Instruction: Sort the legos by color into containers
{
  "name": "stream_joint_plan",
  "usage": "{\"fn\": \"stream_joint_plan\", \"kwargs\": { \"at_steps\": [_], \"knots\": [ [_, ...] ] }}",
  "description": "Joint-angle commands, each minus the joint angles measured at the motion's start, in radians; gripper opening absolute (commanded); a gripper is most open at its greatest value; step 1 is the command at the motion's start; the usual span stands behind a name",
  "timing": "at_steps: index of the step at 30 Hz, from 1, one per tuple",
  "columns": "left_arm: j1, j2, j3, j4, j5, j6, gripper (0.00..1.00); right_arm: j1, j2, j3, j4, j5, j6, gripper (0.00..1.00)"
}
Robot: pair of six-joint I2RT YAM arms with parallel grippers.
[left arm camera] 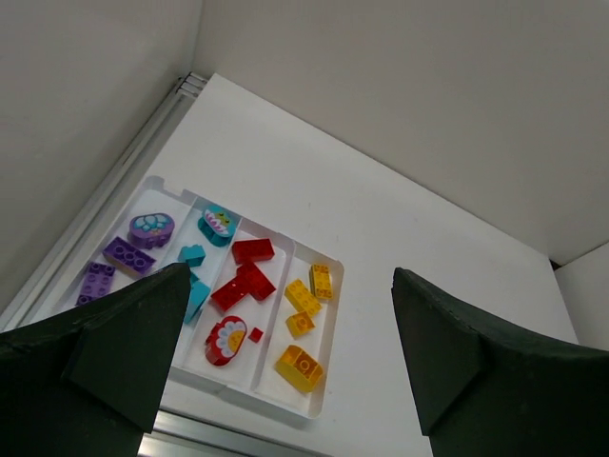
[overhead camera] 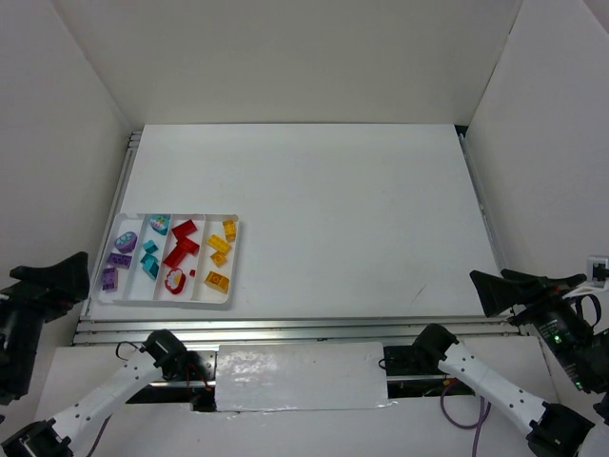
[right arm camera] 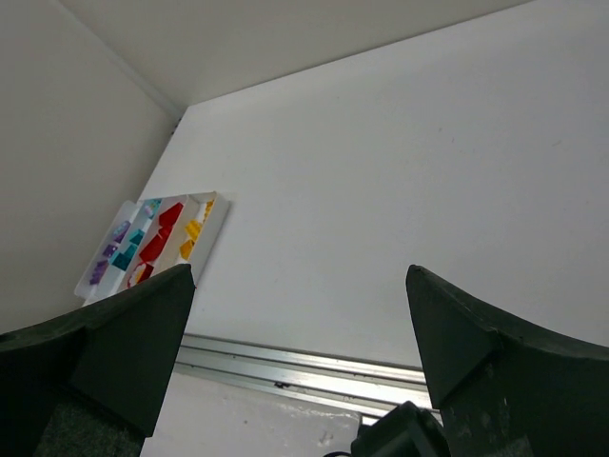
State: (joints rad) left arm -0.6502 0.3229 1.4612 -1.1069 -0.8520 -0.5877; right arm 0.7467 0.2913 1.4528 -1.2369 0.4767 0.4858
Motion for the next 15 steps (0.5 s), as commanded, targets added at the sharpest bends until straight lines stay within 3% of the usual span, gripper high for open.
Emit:
{"fn": "stream_joint_plan", "kwargs": {
  "at_steps": [1, 7, 15],
  "knots": [
    [0.012, 0.004, 0.028, -0.162, -0.025, -0.003, 1.0, 0.006, -0.038, 0.02, -0.068, 0.03, 0.017, 1.0],
    [0.04, -0.036, 0.019, -0.143, 0.042, 0.043, 1.0, 0.006, -0.046, 0.024, -0.052, 0.031, 0.022, 1.0],
    [0.041, -0.059, -0.042, -0.059, 0.022, 0.083, 0.99, 0.006, -0.034, 0.015, -0.03, 0.039, 0.013, 1.0]
  ]
}}
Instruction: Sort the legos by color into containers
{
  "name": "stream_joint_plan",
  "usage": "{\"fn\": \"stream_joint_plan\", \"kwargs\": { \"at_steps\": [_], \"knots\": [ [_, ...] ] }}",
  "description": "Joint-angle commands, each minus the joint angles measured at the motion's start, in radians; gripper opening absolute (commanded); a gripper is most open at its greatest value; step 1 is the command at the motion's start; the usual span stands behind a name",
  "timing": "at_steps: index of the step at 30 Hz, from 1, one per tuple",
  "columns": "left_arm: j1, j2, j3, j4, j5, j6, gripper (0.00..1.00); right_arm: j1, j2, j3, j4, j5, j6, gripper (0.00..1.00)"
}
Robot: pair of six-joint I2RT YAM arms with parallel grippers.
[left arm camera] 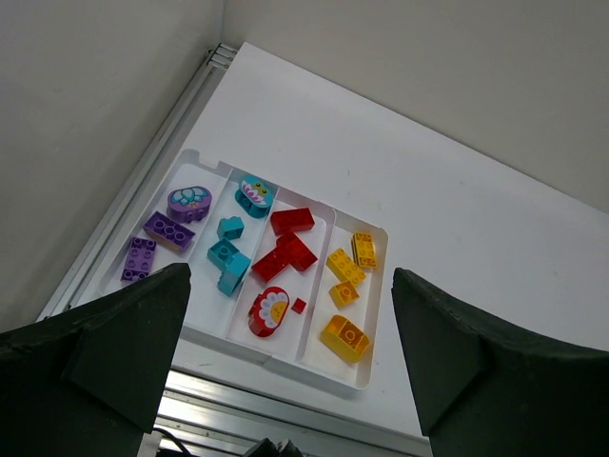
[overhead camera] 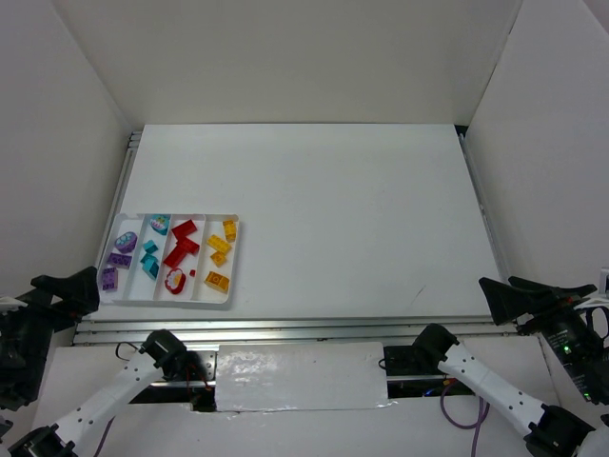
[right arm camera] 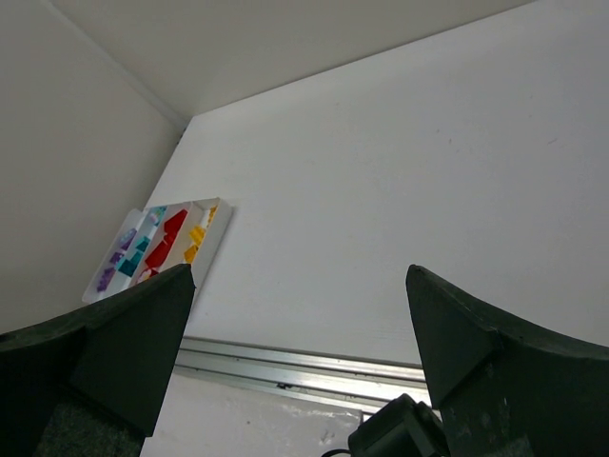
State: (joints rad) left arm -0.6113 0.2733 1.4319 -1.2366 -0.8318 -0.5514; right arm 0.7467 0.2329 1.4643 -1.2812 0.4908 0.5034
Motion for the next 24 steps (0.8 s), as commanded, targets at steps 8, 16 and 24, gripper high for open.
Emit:
{"fn": "stream_joint_plan", "kwargs": {
  "at_steps": [8, 16, 24],
  "knots": [
    [0.004, -0.025, -0.07, 0.152, 0.013, 0.079, 1.0, 0.003, 0.002, -0.036, 0.059, 0.023, -0.019, 1.0],
    [0.004, -0.029, -0.103, 0.19, 0.02, 0.088, 0.99, 0.005, 0.009, -0.065, 0.089, 0.014, -0.023, 1.0],
    [0.002, -0.051, -0.139, 0.213, 0.033, 0.102, 1.0, 0.006, 0.022, -0.114, 0.132, 0.005, -0.022, 1.0]
  ]
}}
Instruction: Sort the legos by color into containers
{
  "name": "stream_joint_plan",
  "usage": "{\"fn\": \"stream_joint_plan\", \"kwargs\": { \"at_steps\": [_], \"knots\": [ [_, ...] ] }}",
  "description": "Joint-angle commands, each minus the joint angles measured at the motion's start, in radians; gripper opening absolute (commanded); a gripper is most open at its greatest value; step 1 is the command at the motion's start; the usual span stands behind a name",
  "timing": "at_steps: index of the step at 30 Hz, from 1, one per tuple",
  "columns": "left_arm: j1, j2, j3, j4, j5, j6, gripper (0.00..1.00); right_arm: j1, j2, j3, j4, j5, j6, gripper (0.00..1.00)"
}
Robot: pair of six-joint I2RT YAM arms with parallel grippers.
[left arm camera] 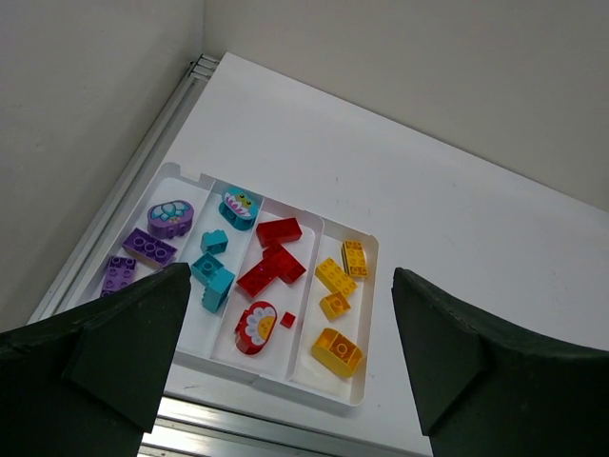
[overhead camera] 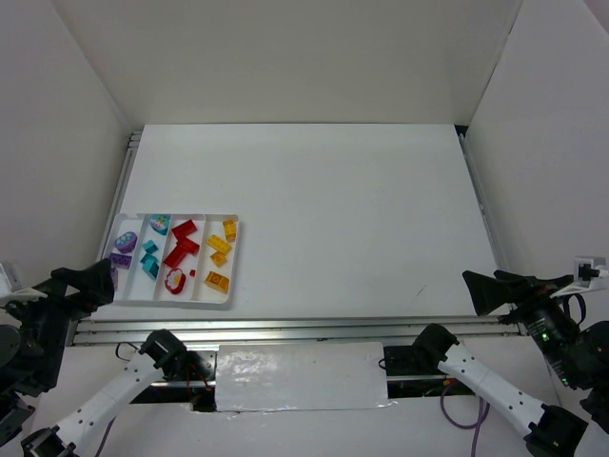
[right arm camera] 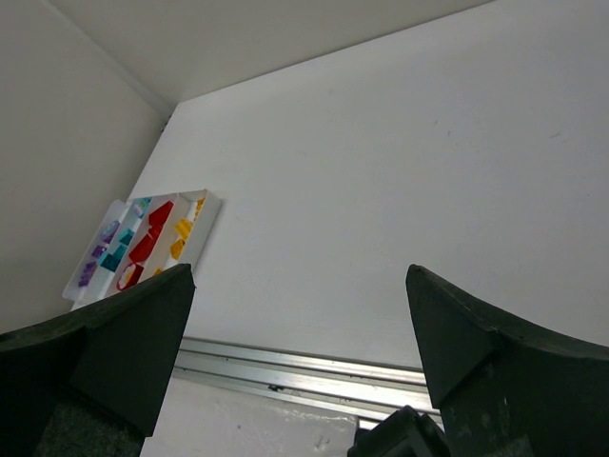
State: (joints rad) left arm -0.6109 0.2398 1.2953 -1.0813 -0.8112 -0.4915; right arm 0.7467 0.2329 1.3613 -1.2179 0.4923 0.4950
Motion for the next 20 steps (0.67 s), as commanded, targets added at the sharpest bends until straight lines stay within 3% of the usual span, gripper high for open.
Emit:
{"fn": "stream_joint_plan", "kwargs": {
  "at_steps": [1, 20],
  "knots": [
    [0.003, -0.023, -0.002, 0.061, 0.017, 0.045, 0.99, 0.006, 0.026, -0.013, 0.073, 0.002, -0.013, 1.0],
    [0.003, -0.069, -0.031, 0.112, 0.014, 0.077, 0.99, 0.005, 0.074, -0.053, 0.143, -0.012, -0.01, 1.0]
  ]
}}
